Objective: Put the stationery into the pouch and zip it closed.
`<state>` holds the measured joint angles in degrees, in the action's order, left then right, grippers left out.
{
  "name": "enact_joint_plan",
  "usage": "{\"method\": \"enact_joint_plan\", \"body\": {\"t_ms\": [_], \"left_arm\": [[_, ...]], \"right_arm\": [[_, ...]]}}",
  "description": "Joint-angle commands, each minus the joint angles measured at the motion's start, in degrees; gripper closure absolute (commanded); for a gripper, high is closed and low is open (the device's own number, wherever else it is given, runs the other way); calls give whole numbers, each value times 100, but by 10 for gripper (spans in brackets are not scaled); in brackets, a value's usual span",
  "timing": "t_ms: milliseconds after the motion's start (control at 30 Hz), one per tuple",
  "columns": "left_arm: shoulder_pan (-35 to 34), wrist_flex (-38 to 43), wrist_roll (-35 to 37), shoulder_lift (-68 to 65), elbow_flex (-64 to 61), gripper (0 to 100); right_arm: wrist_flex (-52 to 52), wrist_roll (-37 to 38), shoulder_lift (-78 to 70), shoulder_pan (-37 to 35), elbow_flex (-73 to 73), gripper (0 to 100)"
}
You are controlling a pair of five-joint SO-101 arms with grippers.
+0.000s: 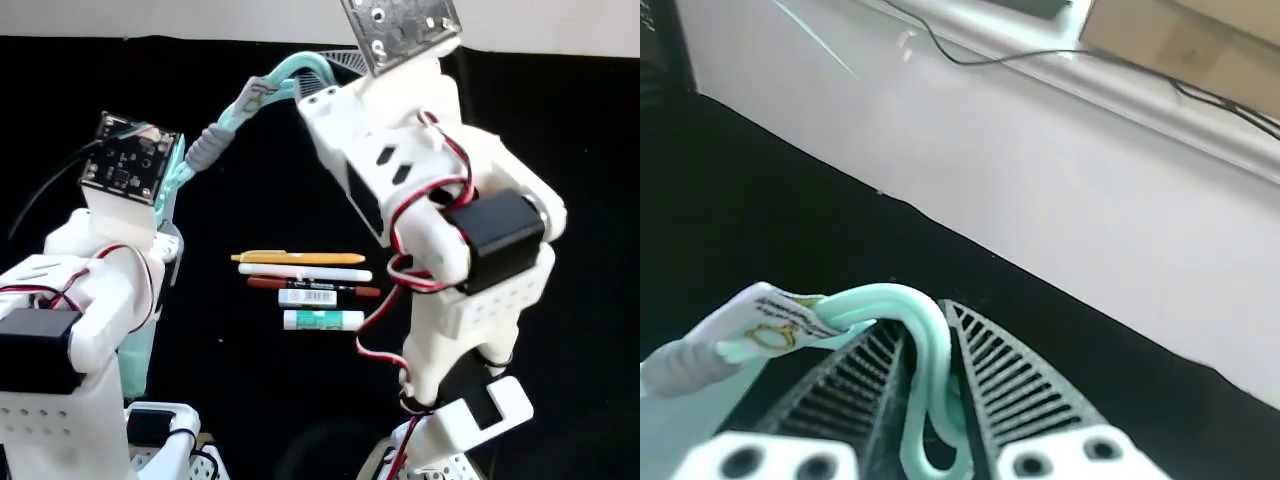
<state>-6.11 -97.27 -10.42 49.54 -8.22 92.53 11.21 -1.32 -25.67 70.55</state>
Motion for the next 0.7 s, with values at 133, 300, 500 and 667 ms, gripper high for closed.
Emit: {"method": "enact_joint_plan", "body": {"t_ms": [133, 300, 500, 667], "left_arm": [[-136, -290, -246, 57, 31, 993], [-136, -325, -255, 57, 40, 993], [-136, -325, -255, 57, 13, 993], [-136, -334, -369, 57, 4, 993]], "right_arm": [[-22, 44, -242, 541, 13, 990], [-171, 26, -1262, 963, 66, 990], [-857, 18, -2369, 1270, 66, 990], [-1402, 9, -2914, 1279, 66, 990]]}}
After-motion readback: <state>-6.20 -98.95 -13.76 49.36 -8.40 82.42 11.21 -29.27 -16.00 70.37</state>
